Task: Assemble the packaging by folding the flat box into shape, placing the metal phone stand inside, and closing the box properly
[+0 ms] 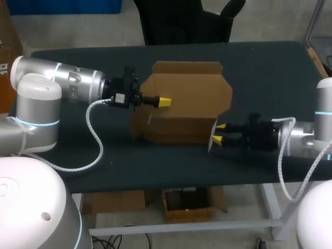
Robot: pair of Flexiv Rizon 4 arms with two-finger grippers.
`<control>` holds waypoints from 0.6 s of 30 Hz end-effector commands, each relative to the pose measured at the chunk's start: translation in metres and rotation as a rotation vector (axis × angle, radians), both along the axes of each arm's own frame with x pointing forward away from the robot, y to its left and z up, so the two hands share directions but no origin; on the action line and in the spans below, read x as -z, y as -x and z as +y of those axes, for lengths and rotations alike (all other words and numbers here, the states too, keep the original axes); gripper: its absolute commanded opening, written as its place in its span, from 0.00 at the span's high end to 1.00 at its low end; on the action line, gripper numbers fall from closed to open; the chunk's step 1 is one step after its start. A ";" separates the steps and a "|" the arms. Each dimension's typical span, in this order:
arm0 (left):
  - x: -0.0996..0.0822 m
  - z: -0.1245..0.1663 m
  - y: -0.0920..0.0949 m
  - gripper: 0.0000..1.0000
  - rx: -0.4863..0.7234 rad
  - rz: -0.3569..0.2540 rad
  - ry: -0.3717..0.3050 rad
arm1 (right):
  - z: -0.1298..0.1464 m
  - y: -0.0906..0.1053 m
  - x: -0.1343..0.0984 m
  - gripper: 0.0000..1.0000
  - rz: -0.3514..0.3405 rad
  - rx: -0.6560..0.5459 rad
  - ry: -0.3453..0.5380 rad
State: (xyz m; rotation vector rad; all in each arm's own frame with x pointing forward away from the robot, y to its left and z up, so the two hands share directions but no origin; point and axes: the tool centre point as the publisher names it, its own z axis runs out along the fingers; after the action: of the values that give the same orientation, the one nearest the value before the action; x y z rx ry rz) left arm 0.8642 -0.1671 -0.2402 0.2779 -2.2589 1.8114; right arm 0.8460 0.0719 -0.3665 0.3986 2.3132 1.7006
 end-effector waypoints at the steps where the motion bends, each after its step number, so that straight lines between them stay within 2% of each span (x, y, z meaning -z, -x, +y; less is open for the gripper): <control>1: 0.003 0.000 0.000 1.00 0.002 0.000 0.000 | 0.007 -0.002 -0.001 0.63 -0.008 0.014 0.003; 9: 0.003 0.000 0.000 1.00 0.002 0.000 0.000 | 0.013 -0.003 0.000 0.62 -0.035 0.101 0.024; 18: 0.003 0.000 0.000 1.00 0.002 0.000 0.000 | 0.015 -0.005 0.000 0.62 -0.050 0.185 0.003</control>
State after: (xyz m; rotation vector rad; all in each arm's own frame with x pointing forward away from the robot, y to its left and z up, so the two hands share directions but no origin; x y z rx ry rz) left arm 0.8644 -0.1645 -0.2395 0.2786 -2.2594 1.8116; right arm 0.8516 0.0796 -0.3647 0.5230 2.2115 1.6152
